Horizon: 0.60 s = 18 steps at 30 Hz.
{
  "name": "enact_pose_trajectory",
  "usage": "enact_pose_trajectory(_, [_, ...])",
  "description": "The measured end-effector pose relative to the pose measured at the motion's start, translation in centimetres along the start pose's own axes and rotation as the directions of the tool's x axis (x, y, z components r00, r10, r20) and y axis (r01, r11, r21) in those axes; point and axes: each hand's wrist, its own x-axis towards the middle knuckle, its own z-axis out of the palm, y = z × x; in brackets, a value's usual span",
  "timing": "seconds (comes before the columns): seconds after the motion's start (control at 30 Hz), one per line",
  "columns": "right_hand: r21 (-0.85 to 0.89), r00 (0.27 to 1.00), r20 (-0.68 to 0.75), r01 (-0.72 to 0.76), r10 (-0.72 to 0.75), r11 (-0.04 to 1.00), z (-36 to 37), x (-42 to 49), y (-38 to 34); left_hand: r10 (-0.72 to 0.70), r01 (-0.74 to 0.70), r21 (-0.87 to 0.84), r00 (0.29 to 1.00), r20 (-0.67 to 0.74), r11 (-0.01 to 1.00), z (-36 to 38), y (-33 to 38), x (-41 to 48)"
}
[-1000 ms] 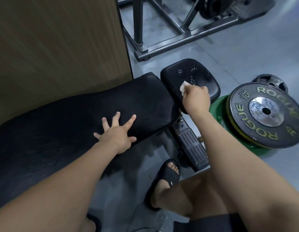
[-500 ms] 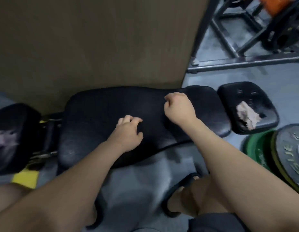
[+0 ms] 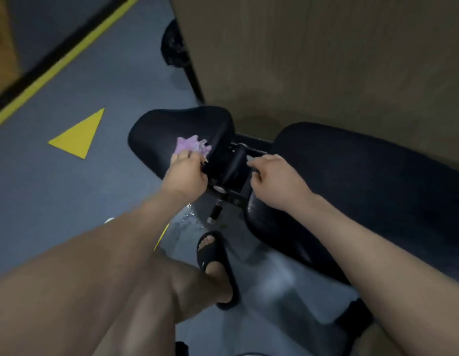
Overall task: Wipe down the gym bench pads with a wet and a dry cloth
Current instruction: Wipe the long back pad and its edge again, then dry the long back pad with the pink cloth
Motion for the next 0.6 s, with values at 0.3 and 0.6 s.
enact_pose_trajectory(0.3, [0.018,0.99,-0.127,-0.059,0.061,0.998,0.0,0.6,3.9,-0.032,0.038,0.062,0.995,-0.097,0.997,0.2,-0.7,6.2])
enact_pose_trajectory(0.6, [0.011,0.991,-0.094,-0.097,0.098,0.995,-2.2,-4.2,8.0,0.205,-0.231,-0.146,0.963,-0.175,0.962,1.3,9.2,1.5])
